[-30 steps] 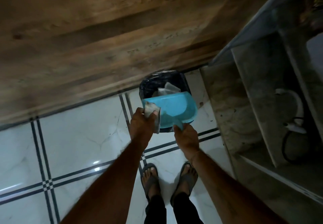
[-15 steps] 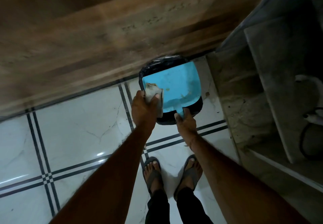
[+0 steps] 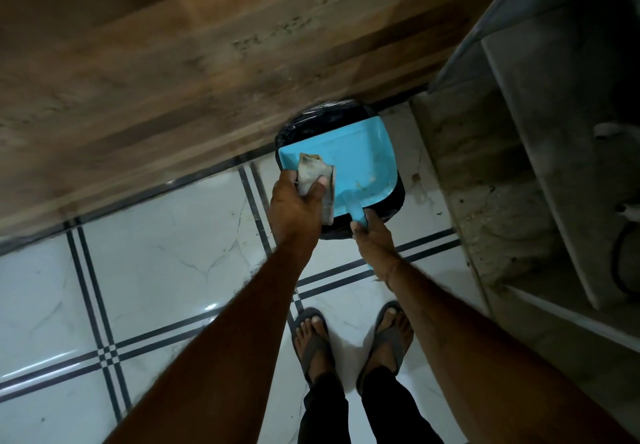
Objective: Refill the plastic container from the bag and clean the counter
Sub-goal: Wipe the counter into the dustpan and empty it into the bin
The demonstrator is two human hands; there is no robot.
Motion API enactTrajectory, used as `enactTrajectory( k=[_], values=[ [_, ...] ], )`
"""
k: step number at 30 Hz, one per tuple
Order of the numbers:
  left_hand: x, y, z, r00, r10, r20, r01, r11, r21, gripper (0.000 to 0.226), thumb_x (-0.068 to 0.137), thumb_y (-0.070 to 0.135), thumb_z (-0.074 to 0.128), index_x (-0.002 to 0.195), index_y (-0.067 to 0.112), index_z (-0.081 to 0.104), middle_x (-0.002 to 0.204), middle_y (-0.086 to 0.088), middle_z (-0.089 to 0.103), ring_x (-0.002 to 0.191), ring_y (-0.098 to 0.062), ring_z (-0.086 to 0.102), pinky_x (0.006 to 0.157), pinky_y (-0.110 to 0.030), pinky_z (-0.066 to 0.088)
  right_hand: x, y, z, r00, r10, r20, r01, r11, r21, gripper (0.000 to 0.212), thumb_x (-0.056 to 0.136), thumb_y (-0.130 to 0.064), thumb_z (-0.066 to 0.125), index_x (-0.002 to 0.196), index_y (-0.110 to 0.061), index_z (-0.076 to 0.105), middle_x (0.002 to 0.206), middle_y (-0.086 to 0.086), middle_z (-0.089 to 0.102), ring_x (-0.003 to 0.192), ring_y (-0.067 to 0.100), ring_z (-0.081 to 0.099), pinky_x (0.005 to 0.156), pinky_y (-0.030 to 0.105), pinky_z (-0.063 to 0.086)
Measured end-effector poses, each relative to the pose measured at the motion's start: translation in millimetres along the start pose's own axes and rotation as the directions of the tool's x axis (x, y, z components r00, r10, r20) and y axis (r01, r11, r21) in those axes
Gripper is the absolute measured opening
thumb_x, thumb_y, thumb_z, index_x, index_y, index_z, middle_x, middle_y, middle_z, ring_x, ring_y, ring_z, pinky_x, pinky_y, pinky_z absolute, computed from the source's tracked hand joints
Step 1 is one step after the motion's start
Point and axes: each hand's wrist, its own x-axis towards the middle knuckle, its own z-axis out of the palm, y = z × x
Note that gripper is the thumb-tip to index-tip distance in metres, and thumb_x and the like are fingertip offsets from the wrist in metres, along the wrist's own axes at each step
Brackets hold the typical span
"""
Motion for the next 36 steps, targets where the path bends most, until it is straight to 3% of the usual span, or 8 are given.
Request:
enactTrajectory(
  k=[9, 11, 13, 16, 22, 28, 32, 36],
  values=[
    [-3, -12, 3, 0.999, 0.029, 0.014, -0.03, 0.997, 0.067, 0.041, 0.09, 0.049, 0.069, 0.114, 0.017, 0.059, 0.111, 0.0, 0.069, 0.099, -0.019, 0.067, 0.08, -0.041, 0.061, 3, -13, -11, 0.998, -0.001, -0.068, -0.039, 0.812, -0.582, 0.046, 0.093, -0.029, 0.066, 0.133, -0.011, 0.052, 0.139, 0.02, 0.036, 0.12, 0.035, 0.047, 0.096, 0.047, 0.051],
    [-11, -7, -4, 0.998, 0.047, 0.036, -0.051, 0.991, 0.127, 0.042, 0.091, 0.05, 0.068, 0.115, 0.017, 0.059, 0.112, -0.001, 0.068, 0.1, -0.02, 0.066, 0.079, -0.039, 0.06, -14, -26, -21, 0.992, -0.061, -0.112, 0.006, 0.9, -0.436, 0.045, 0.092, -0.029, 0.069, 0.129, -0.007, 0.055, 0.132, 0.016, 0.045, 0.112, 0.023, 0.052, 0.091, 0.039, 0.051],
    [-23, 4, -15, 0.99, 0.107, 0.088, -0.123, 0.971, 0.203, 0.042, 0.09, 0.054, 0.066, 0.114, 0.021, 0.058, 0.112, 0.003, 0.066, 0.099, -0.017, 0.065, 0.077, -0.038, 0.059, -44, -51, -35, 0.996, -0.043, -0.079, 0.053, 0.991, 0.122, 0.033, 0.098, -0.027, 0.065, 0.123, -0.007, 0.06, 0.117, 0.006, 0.06, 0.096, 0.004, 0.062, 0.082, 0.027, 0.051],
    [-58, 35, -36, 0.936, 0.271, 0.226, -0.333, 0.888, 0.318, 0.034, 0.091, 0.043, 0.069, 0.114, 0.02, 0.059, 0.108, 0.003, 0.061, 0.097, -0.017, 0.058, 0.074, -0.03, 0.049, -99, -90, -66, 0.956, -0.1, 0.275, -0.092, 0.791, 0.605, 0.043, 0.102, -0.051, 0.047, 0.132, -0.023, 0.06, 0.124, 0.0, 0.072, 0.109, 0.009, 0.071, 0.089, 0.029, 0.057],
    [-140, 130, -95, 0.76, 0.399, 0.514, -0.587, 0.76, 0.278, 0.045, 0.088, 0.043, 0.071, 0.126, 0.025, 0.057, 0.121, 0.005, 0.06, 0.111, -0.017, 0.052, 0.084, -0.034, 0.05, -205, -148, -127, 0.942, -0.146, 0.301, -0.115, 0.703, 0.702, 0.046, 0.088, -0.042, 0.074, 0.124, -0.014, 0.066, 0.112, 0.007, 0.075, 0.094, 0.022, 0.072, 0.08, 0.034, 0.058],
    [-205, 244, -157, 0.89, 0.271, 0.367, -0.298, 0.955, 0.016, 0.059, 0.088, 0.071, 0.05, 0.132, 0.032, 0.059, 0.13, 0.01, 0.059, 0.118, -0.007, 0.056, 0.087, -0.013, 0.043, -322, -206, -204, 0.97, -0.168, 0.176, -0.043, 0.59, 0.806, 0.036, 0.101, -0.03, 0.057, 0.125, -0.006, 0.067, 0.114, 0.025, 0.07, 0.103, 0.032, 0.069, 0.08, 0.038, 0.061],
    [-240, 322, -178, 0.819, 0.336, 0.465, -0.272, 0.941, -0.199, 0.011, 0.097, 0.034, 0.068, 0.103, 0.027, 0.073, 0.098, 0.008, 0.078, 0.097, -0.01, 0.074, 0.081, -0.026, 0.059, -388, -248, -252, 0.973, -0.22, 0.072, 0.046, 0.489, 0.871, 0.035, 0.1, -0.024, 0.058, 0.126, -0.001, 0.064, 0.121, 0.028, 0.066, 0.1, 0.032, 0.069, 0.081, 0.04, 0.059],
    [-280, 397, -186, 0.817, 0.435, 0.378, -0.313, 0.886, -0.343, 0.01, 0.093, 0.028, 0.07, 0.092, 0.019, 0.076, 0.087, 0.006, 0.079, 0.082, -0.006, 0.072, 0.073, -0.025, 0.056, -434, -273, -304, 0.953, -0.298, -0.059, 0.196, 0.454, 0.869, 0.037, 0.099, -0.024, 0.061, 0.13, -0.004, 0.065, 0.131, 0.028, 0.064, 0.112, 0.039, 0.064, 0.095, 0.05, 0.053]
  ],
)
